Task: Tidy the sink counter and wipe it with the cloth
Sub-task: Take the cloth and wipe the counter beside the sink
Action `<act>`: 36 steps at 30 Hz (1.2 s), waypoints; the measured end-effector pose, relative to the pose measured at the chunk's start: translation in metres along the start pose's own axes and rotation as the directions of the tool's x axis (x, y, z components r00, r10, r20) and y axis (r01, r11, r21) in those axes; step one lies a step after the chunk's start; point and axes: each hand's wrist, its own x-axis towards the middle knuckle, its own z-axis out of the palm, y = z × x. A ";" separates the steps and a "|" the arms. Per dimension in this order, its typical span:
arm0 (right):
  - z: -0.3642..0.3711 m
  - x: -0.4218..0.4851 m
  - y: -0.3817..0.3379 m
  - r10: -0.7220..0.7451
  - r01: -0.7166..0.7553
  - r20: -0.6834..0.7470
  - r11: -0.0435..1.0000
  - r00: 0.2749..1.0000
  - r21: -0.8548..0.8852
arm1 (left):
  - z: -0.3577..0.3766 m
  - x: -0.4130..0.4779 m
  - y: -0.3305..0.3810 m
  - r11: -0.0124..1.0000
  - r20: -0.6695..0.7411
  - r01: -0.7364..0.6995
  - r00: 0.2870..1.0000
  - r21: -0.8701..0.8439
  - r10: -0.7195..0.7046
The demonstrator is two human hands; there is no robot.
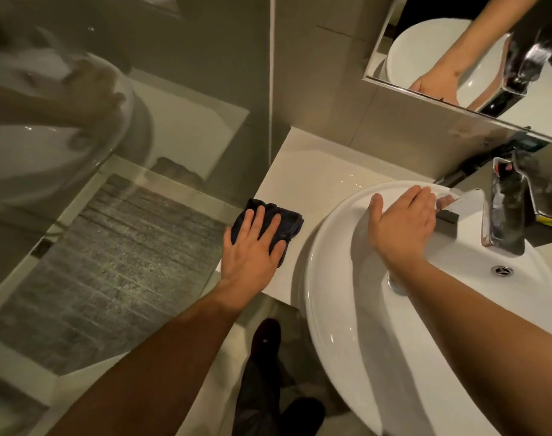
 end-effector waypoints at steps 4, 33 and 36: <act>0.002 0.002 0.001 0.009 -0.009 0.021 1.000 1.000 0.006 | -0.001 -0.025 -0.006 0.999 0.020 0.031 0.999 0.008 -0.031; -0.014 0.001 -0.001 -0.006 0.005 0.113 1.000 0.994 0.005 | -0.099 0.024 0.038 0.783 -0.203 -0.102 0.979 -0.614 -0.032; -0.016 0.000 -0.002 -0.010 0.011 0.119 1.000 0.993 -0.007 | -0.099 0.076 0.056 0.814 -0.184 -0.121 0.983 -0.568 0.019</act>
